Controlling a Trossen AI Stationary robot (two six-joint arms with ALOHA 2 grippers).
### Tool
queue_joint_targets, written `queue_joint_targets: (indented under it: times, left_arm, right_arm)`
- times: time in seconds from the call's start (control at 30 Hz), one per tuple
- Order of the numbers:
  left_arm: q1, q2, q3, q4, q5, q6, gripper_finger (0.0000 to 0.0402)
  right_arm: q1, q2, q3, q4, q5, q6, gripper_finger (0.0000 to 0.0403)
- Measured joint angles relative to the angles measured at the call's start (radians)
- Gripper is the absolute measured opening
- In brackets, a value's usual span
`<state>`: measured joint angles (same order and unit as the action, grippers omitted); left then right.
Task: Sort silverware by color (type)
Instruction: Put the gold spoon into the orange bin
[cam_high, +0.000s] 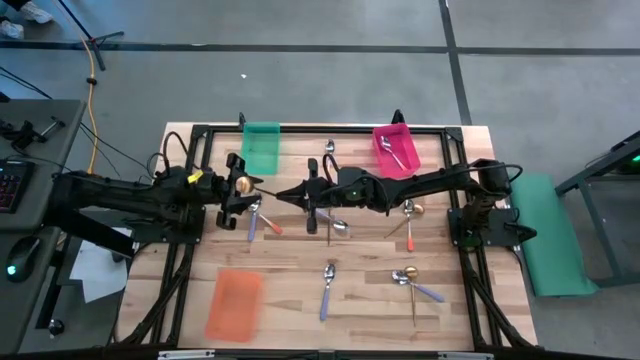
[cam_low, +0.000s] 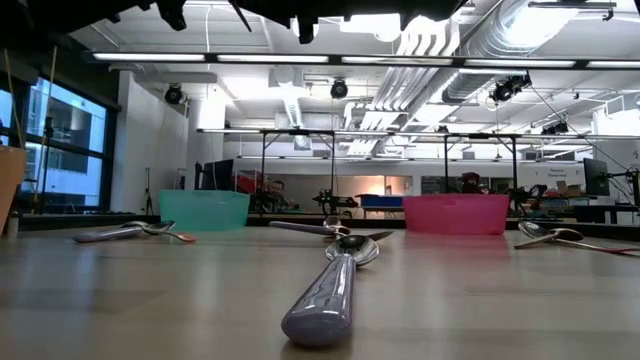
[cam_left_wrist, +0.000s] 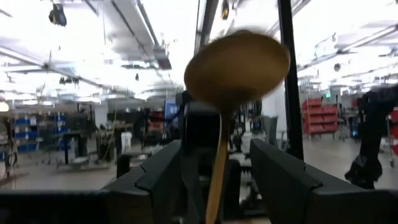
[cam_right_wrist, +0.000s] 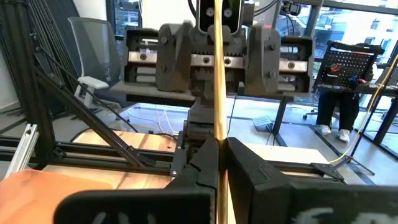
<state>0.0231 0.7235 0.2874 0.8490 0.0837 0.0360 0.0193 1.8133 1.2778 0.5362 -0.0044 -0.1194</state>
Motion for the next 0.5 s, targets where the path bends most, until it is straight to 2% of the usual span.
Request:
queue_joint_targets:
  times: [0.1,0.2,0.5]
  left_arm:
    - [0.0,0.007,0.0,0.014,0.0,-0.008,0.0172]
    - [0.0,0.014,0.0,0.021,0.0,-0.006,0.0146]
    - [0.002,0.02,0.0,0.03,0.047,0.021,0.0012]
  right_arm:
    - [0.0,0.0,0.0,0.0,0.0,-0.012,0.0]
    - [0.0,0.0,0.0,0.0,0.0,-0.013,0.0]
    - [0.001,0.0,0.0,-0.008,-0.005,-0.014,0.0]
